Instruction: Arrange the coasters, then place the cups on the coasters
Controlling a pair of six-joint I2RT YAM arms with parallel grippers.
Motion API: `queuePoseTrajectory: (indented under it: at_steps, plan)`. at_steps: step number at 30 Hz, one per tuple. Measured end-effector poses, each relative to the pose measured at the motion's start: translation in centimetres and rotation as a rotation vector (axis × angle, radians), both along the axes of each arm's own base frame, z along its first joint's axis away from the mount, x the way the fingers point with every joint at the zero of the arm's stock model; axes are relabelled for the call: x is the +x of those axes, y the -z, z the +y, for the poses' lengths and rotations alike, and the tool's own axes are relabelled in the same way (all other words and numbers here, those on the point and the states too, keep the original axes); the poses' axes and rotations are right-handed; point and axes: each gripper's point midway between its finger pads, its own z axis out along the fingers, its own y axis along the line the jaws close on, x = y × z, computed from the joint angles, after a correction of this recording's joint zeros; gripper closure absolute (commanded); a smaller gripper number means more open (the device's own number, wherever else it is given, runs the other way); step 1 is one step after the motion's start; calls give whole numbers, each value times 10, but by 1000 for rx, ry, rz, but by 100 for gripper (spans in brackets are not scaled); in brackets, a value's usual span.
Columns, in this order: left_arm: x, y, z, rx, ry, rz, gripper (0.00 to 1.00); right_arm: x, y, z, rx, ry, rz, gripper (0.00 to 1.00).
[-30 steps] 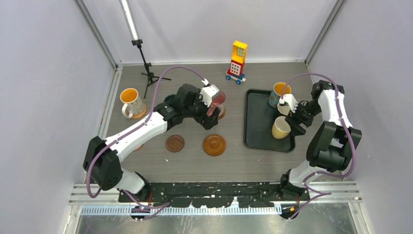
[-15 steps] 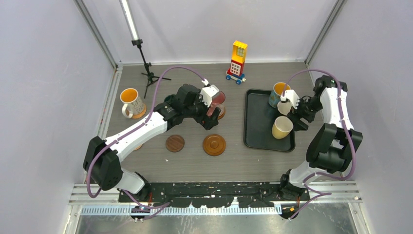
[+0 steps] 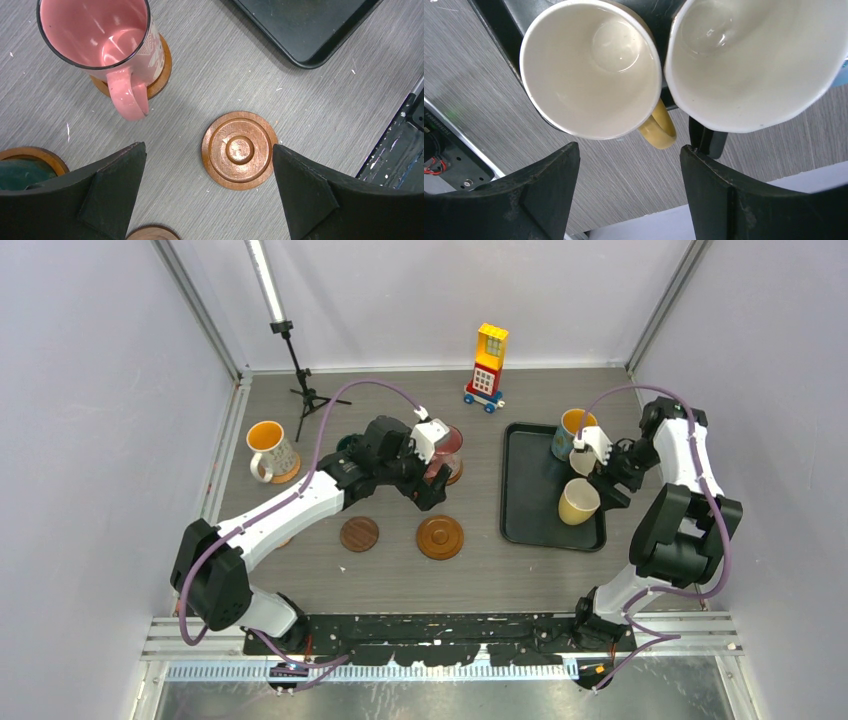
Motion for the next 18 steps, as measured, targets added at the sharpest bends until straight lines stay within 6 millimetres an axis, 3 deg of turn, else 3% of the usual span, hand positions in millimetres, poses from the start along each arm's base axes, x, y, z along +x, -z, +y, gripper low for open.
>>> queuePoseTrajectory:
  at_steps: [10,18]
  plan:
    - [-1,1,1,4,0,5,2,-14,12,5,9,-6,46,25]
    - [-1,1,1,3,-2,7,2,-40,13,18,33,-7,89,26]
